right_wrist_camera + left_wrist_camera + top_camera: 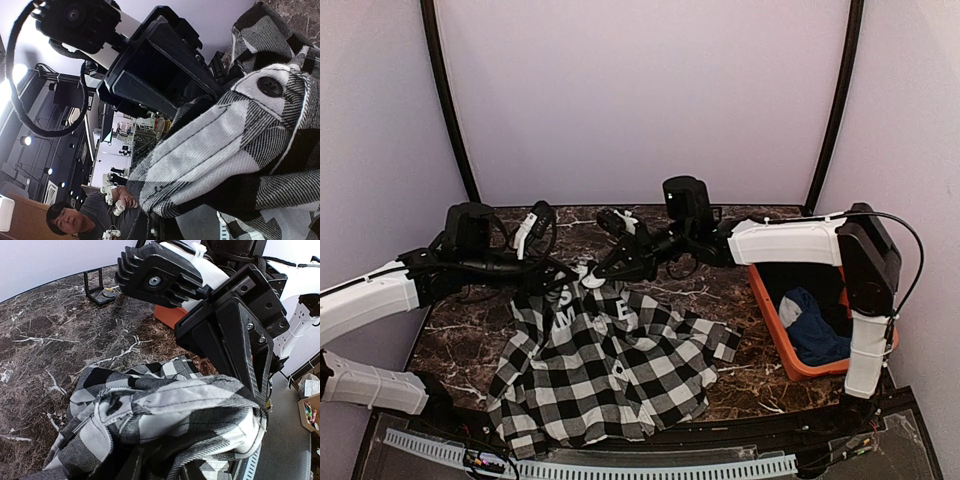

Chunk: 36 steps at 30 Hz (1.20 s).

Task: Pin the brooch onto the clothing
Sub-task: Pin the brooch to the flattened clothing.

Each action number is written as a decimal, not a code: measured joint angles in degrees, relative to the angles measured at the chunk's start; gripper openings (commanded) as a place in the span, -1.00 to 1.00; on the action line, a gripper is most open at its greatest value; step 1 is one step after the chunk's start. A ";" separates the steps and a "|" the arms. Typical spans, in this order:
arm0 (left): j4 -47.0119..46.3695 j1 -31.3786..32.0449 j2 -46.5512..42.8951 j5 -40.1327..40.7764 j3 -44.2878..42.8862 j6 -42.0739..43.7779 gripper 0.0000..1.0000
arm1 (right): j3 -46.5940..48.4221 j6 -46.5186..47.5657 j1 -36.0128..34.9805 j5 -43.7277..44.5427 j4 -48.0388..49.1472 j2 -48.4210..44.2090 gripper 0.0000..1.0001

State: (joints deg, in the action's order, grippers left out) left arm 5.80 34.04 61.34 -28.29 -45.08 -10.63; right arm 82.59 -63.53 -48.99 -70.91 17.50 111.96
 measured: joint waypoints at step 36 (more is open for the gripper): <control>5.88 0.20 -1.31 -4.20 -4.79 1.49 0.86 | -1.18 0.46 0.04 -2.64 1.88 0.00 -1.00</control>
State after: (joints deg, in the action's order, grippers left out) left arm 11.68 34.24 60.03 -32.49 -49.87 -9.15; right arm 81.41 -63.07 -48.95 -73.56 19.38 111.96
